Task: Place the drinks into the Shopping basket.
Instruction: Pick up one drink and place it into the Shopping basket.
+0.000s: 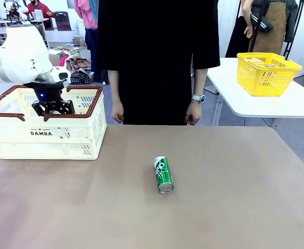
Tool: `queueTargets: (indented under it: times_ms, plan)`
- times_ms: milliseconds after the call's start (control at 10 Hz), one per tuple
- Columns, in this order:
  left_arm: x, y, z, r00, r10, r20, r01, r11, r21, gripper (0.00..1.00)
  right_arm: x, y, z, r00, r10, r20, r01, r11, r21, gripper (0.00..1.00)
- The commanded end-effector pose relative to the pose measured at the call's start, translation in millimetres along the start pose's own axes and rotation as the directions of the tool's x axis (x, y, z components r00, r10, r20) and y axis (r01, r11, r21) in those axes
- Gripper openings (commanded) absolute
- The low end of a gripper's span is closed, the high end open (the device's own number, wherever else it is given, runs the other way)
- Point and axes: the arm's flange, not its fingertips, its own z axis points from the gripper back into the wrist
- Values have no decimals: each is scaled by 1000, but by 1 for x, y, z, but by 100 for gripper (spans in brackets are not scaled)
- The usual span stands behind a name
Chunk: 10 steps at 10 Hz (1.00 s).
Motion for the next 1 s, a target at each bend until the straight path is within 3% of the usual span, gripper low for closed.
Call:
queueTargets:
  times_ms: [0,600,800,900]
  plan:
    - [10,-1,-2,1000,-9,17,8,1000,15,0,1,2,1,1000,24,2,-24,999,26,100]
    - [21,-2,-13,998,-12,59,13,1000,-17,0,1,2,1,1000,24,2,-24,999,26,100]
    - [22,-2,-13,999,-2,54,3,1000,-20,100,1,2,1,1000,24,2,-24,999,26,100]
    - [21,1,-10,998,11,63,-10,1000,-18,100,1,2,1,1000,24,2,-24,999,26,100]
